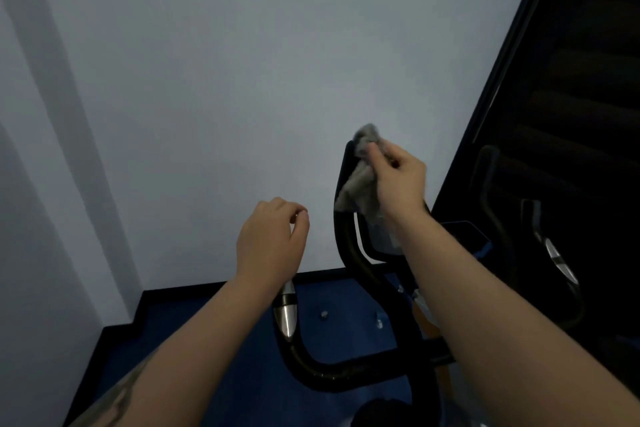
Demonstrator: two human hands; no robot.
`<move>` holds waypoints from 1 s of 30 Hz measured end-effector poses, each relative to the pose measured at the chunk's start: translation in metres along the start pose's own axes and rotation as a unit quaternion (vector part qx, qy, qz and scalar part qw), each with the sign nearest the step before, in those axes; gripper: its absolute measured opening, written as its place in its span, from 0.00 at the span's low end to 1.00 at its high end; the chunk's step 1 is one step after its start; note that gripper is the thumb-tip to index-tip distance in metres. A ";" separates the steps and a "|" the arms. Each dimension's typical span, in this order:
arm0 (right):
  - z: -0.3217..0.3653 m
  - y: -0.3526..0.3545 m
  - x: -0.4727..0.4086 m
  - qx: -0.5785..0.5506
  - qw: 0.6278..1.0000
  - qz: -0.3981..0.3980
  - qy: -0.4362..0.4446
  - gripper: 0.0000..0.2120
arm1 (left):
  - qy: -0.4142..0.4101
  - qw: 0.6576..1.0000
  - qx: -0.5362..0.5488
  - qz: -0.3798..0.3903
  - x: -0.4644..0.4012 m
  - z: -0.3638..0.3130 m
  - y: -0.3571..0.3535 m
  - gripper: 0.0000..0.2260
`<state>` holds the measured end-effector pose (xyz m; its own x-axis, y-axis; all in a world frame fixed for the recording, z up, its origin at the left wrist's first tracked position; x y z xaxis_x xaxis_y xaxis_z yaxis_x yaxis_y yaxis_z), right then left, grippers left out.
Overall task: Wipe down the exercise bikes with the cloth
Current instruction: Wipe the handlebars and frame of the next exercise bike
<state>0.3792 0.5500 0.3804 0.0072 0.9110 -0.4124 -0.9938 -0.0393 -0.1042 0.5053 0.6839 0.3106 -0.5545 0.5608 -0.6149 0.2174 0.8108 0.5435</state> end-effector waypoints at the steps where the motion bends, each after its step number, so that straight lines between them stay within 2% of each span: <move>1: -0.002 -0.008 0.006 0.006 1.000 -0.003 0.005 0.07 | -0.001 1.000 -0.001 -0.003 0.000 0.000 0.000 0.12; 4: -0.024 -0.001 0.035 0.088 0.996 -0.003 0.016 0.03 | -0.001 1.000 -0.002 -0.015 0.001 0.000 -0.001 0.11; 7: -0.041 0.022 0.045 0.187 0.977 0.092 -0.042 0.07 | -0.004 1.000 -0.008 -0.022 0.002 -0.001 -0.002 0.11; 9: -0.031 0.028 0.031 0.230 0.965 0.122 -0.033 0.04 | -0.006 1.000 -0.013 -0.020 0.001 -0.001 -0.002 0.11; 11: -0.003 0.026 0.016 0.235 0.965 0.072 0.092 0.05 | -0.009 1.000 -0.016 -0.016 0.001 0.000 -0.003 0.12; 13: 0.020 0.016 0.016 0.219 0.937 0.047 0.270 0.04 | -0.010 1.000 -0.018 -0.015 0.001 0.001 -0.002 0.12; 15: 0.020 0.001 0.025 0.273 0.874 0.103 0.388 0.07 | -0.012 1.000 -0.021 -0.013 0.001 0.000 -0.001 0.12; 17: 0.005 -0.009 0.034 0.341 0.824 0.164 0.422 0.06 | -0.016 1.000 -0.018 -0.007 0.001 -0.001 0.001 0.12; 19: -0.007 -0.008 0.039 0.366 0.802 0.218 0.418 0.05 | -0.020 1.000 -0.017 -0.001 0.001 -0.001 0.003 0.13; 22: -0.017 0.001 0.043 0.348 0.801 0.325 0.362 0.05 | -0.015 1.000 -0.015 0.007 0.001 -0.001 0.004 0.13; 25: -0.007 0.005 0.036 0.345 0.795 0.407 0.288 0.12 | -0.009 1.000 -0.018 0.007 0.001 -0.003 0.003 0.13; 27: 0.001 0.003 0.035 0.340 0.809 0.384 0.287 0.14 | -0.007 1.000 -0.022 0.002 0.001 -0.003 0.003 0.13; 29: -0.002 0.002 0.041 0.338 0.844 0.303 0.286 0.07 | -0.004 1.000 -0.018 -0.005 0.001 -0.002 0.002 0.12; 30: -0.009 0.002 0.048 0.354 0.855 0.261 0.275 0.10 | -0.004 1.000 -0.016 -0.008 0.001 -0.002 0.001 0.12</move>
<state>0.3788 0.5896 0.3519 -0.6006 0.5062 -0.6189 -0.6942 0.0538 0.7178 0.5030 0.6852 0.3118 -0.5514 0.5492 -0.6279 0.1833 0.8141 0.5511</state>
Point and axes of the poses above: each hand's wrist, its own x-axis away from the middle knuckle, its own y-axis out of the back of the hand, z = x × y, the point moved 3 cm from there along -x, towards the middle knuckle, and after that the axes turned 7 degrees about -z, right-handed, at the moved point
